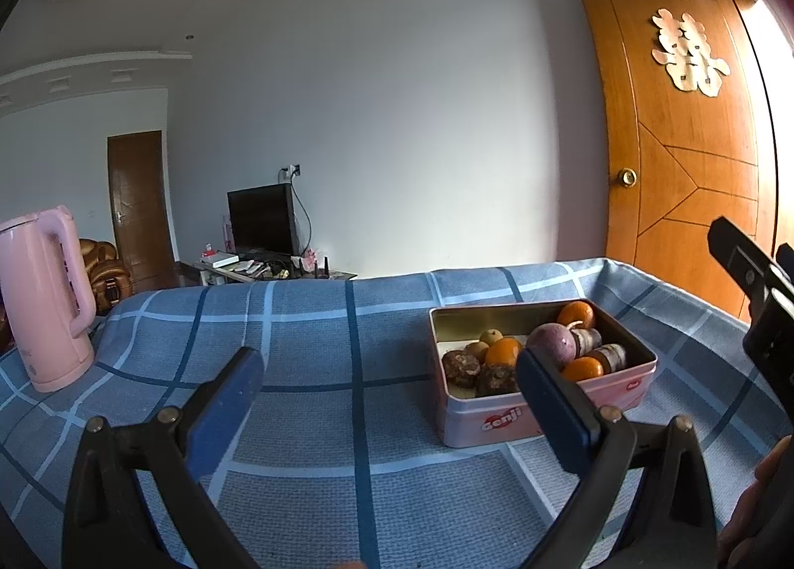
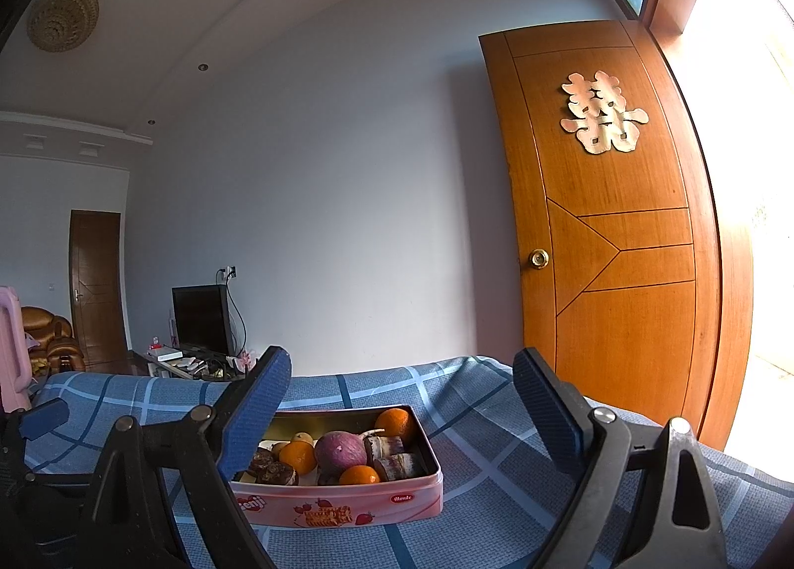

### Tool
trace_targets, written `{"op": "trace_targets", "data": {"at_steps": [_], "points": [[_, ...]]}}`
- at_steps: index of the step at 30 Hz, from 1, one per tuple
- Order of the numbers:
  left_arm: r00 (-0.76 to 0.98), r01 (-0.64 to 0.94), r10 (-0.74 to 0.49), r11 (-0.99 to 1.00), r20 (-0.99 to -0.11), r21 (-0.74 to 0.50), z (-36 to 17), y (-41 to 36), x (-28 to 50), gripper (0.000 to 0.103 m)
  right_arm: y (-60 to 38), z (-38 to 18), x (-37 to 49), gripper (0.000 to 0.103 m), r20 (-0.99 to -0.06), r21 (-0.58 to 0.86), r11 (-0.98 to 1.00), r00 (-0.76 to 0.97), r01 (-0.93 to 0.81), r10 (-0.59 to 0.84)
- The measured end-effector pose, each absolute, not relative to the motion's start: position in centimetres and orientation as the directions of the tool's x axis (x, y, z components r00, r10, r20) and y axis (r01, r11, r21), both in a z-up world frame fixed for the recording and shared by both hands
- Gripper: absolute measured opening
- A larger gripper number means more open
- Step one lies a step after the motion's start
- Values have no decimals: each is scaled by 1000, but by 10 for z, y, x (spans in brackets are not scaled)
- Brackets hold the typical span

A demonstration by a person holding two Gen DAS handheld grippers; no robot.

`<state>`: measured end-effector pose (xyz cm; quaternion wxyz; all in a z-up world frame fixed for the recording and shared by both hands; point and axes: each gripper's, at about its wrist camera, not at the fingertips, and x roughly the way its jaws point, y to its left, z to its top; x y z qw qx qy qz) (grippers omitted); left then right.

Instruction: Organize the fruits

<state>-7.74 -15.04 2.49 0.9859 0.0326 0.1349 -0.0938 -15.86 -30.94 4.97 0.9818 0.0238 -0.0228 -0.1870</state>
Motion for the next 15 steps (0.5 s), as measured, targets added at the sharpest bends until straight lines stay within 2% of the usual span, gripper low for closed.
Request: {"op": "trace_targets", "data": {"at_steps": [7,15], "points": [[950,187,-172,982,-259,36,26,-150,-79,103,-310,50,-160,92,37,55,929,929,367,-369],[930,255,-248,967,-270,-9,25,-149,-78,103,-309,50,-159,92,31,53,928,929,368,-370]]}}
